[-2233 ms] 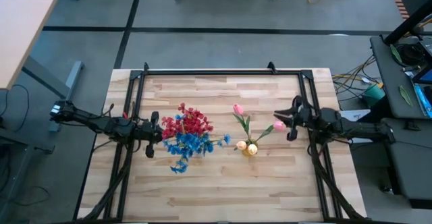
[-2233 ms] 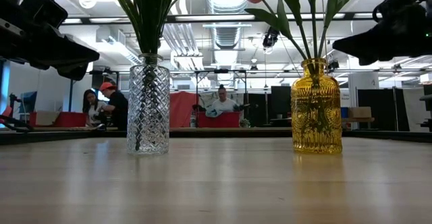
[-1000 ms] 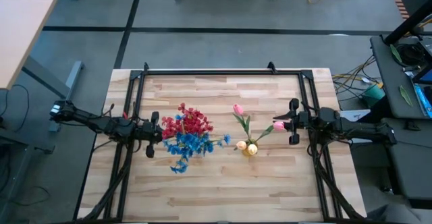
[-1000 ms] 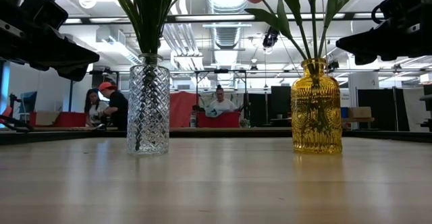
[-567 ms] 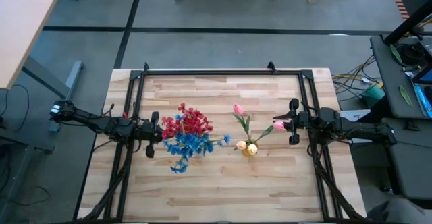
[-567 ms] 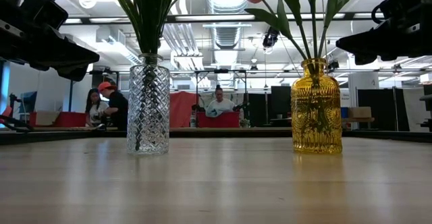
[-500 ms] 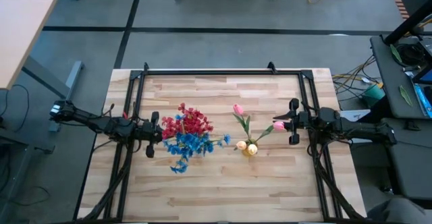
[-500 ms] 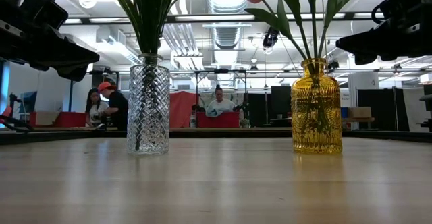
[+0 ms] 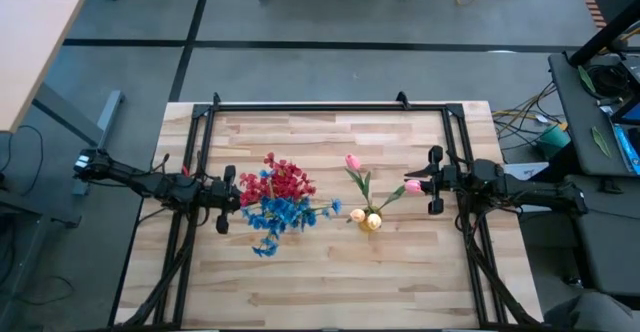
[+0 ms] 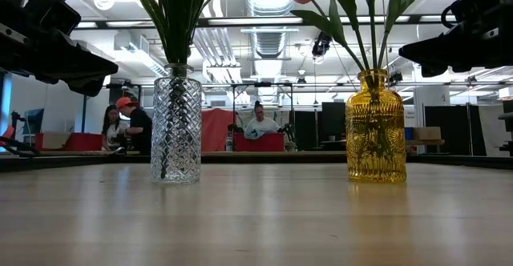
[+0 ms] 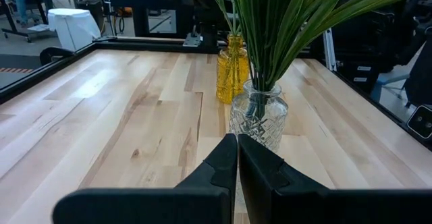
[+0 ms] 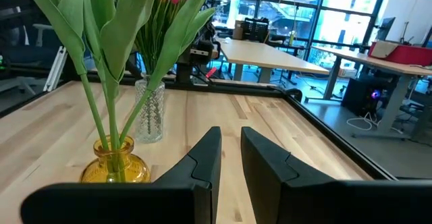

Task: Sort flowers into vase by color
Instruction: Return to Home Position

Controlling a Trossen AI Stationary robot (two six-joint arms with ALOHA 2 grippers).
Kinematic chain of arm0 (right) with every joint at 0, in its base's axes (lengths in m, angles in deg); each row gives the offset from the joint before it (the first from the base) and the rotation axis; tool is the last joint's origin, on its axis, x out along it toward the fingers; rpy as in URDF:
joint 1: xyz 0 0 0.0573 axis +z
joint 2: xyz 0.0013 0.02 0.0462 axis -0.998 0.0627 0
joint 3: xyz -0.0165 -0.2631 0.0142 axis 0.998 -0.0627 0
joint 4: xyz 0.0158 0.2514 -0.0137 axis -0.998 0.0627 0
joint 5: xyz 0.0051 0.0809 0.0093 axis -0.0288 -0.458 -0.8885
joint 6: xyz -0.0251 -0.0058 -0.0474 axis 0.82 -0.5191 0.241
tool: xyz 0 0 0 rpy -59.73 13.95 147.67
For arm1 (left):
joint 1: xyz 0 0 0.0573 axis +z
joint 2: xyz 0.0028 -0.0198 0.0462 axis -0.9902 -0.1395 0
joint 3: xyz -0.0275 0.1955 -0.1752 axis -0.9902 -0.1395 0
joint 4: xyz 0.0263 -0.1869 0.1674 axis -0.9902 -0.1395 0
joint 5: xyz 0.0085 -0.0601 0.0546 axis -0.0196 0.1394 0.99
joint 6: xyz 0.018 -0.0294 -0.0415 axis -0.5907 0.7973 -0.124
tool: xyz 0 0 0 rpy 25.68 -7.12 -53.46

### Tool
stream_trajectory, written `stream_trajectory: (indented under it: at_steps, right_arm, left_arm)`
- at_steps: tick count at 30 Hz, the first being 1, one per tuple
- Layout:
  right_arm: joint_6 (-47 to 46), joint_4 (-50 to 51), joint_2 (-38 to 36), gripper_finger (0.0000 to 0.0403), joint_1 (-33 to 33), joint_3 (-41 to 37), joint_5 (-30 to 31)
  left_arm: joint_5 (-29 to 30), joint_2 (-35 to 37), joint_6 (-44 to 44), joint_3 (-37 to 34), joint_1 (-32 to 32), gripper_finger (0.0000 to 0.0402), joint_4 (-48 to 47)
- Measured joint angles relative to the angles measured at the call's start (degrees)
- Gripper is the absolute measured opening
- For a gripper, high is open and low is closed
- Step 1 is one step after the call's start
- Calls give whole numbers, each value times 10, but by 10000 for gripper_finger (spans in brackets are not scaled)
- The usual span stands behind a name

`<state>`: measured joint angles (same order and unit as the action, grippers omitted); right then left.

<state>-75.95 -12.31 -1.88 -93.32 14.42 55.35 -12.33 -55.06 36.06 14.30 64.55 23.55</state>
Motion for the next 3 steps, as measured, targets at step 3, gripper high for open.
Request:
stream_trajectory:
  at_steps: [3]
  right_arm:
    - [0,0,0,52,0,0,0]
  left_arm:
    - [0,0,0,0,0,0,0]
